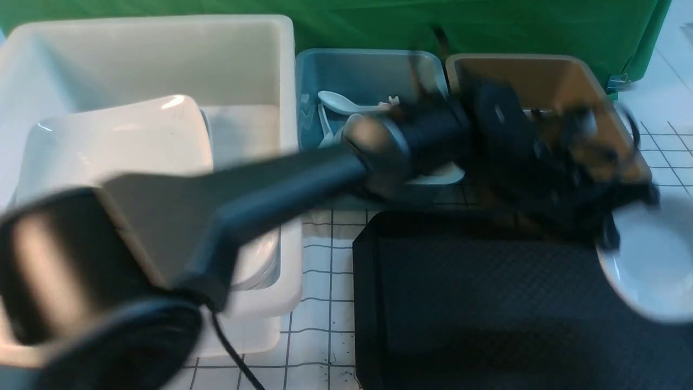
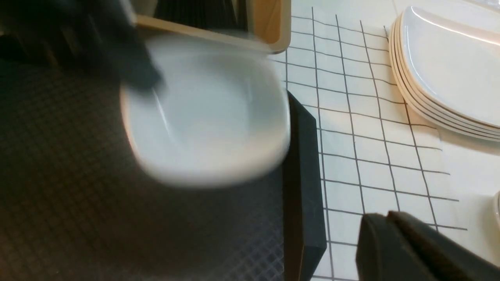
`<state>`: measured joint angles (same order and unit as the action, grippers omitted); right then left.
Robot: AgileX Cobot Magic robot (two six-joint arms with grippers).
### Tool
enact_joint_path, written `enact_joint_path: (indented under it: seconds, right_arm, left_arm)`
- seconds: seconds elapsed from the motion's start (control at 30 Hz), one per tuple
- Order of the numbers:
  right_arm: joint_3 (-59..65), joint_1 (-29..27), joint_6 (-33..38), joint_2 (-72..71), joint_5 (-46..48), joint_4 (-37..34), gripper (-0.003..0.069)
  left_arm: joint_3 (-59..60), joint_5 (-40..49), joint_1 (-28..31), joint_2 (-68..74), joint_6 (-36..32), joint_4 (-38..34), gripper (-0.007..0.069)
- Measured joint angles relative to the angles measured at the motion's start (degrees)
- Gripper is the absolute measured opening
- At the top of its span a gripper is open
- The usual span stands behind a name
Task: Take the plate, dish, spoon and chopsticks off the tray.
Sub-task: Use the left arm to grab a small plate from the dinner plate, then use the left arm to put the small plate into the large storage box on the left
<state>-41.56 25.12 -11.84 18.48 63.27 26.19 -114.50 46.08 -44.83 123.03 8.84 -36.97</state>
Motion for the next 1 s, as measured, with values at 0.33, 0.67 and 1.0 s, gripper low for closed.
enact_joint_path:
  seconds: [0.33,0.67,1.0]
  right_arm:
    - [0.0,0.0,-0.38,0.0,-2.67,-0.06,0.0038]
    - [0.0,0.0,-1.86,0.0,-3.56,-0.85,0.0041]
    - [0.0,0.0,-2.97,0.0,-3.56,-0.97,0.005]
  left_arm:
    - [2.94,22.75,17.82,-25.86,-3.54,22.45,0.0011]
    - [23.97,24.25,36.04,-33.89,-10.41,23.4,0.0011]
    - [29.36,20.57,41.84,-27.99,-19.02,22.14,0.0011]
